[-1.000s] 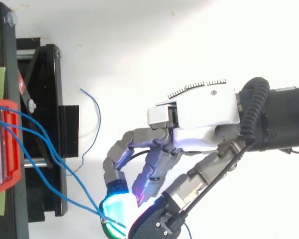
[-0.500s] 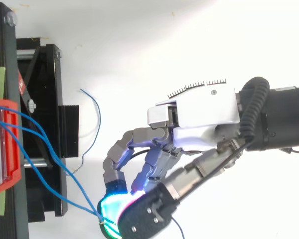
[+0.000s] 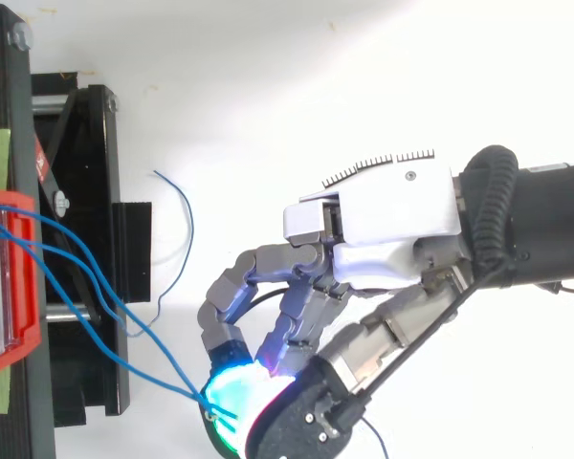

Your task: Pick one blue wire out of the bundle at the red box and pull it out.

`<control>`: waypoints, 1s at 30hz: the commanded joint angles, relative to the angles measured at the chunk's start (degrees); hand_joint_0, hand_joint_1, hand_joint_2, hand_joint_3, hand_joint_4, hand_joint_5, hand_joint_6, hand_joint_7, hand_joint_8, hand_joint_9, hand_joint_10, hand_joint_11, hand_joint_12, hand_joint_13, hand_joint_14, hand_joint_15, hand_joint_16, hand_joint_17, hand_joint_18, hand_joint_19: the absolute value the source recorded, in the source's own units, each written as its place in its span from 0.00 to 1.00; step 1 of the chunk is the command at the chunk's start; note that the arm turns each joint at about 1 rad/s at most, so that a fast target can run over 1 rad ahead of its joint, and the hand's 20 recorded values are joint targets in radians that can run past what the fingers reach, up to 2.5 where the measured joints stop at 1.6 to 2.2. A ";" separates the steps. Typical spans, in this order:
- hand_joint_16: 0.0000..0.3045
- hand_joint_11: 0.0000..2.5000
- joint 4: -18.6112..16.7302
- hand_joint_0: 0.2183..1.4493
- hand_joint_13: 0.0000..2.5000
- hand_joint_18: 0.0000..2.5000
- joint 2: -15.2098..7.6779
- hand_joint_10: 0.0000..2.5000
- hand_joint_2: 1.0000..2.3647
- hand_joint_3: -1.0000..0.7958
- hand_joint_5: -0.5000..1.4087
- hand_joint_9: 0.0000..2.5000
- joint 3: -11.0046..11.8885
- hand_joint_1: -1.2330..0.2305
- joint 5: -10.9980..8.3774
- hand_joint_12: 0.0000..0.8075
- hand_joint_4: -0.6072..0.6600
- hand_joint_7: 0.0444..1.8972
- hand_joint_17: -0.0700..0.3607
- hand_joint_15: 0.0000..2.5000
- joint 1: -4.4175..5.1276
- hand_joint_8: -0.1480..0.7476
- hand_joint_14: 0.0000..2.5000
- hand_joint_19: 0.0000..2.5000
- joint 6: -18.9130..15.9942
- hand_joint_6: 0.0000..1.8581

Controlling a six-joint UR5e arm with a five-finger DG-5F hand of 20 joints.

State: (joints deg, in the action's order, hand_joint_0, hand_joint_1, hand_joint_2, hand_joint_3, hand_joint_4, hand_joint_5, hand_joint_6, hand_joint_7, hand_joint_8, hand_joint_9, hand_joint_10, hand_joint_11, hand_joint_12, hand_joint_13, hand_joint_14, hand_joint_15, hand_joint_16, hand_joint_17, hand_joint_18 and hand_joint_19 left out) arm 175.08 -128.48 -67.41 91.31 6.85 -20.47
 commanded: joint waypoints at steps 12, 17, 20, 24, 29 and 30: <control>0.15 0.15 0.00 0.36 0.34 0.31 -0.02 0.00 0.01 0.35 0.22 0.39 0.00 0.24 0.01 0.49 0.50 0.61 0.40 0.14 -0.08 0.54 0.00 0.13 -0.01 0.50; 0.15 0.15 0.00 0.36 0.34 0.31 -0.02 0.00 0.01 0.37 0.22 0.39 0.00 0.24 0.01 0.49 0.47 0.61 0.40 0.14 -0.08 0.54 0.00 0.13 -0.01 0.50; 0.15 0.15 0.00 0.36 0.35 0.31 -0.02 0.00 0.01 0.40 0.22 0.40 -0.09 0.23 0.01 0.49 0.44 0.60 0.40 0.14 -0.08 0.53 0.01 0.13 -0.01 0.50; 0.16 0.13 0.00 0.34 0.37 0.34 -0.02 0.00 0.01 0.48 0.23 0.43 0.00 0.21 0.36 0.51 0.34 0.60 0.42 0.14 -0.08 0.51 0.00 0.13 -0.89 0.50; 0.18 0.05 -0.61 0.32 0.39 0.36 -0.02 0.00 0.00 0.50 0.24 0.45 0.00 0.19 4.23 0.53 0.26 0.52 0.45 0.12 -0.08 0.46 0.00 0.11 -5.55 0.49; 0.18 0.03 -0.70 0.32 0.38 0.37 -0.02 0.00 0.00 0.50 0.24 0.45 0.00 0.18 4.75 0.52 0.25 0.52 0.45 0.11 -0.17 0.44 0.00 0.11 -6.43 0.48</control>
State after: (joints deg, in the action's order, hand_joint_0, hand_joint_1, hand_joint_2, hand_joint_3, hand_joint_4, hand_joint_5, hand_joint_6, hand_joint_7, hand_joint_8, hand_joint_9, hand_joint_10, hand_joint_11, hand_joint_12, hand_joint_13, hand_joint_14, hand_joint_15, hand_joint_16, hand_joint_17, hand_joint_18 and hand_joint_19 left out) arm 174.75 -128.47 -67.42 93.90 6.76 -23.88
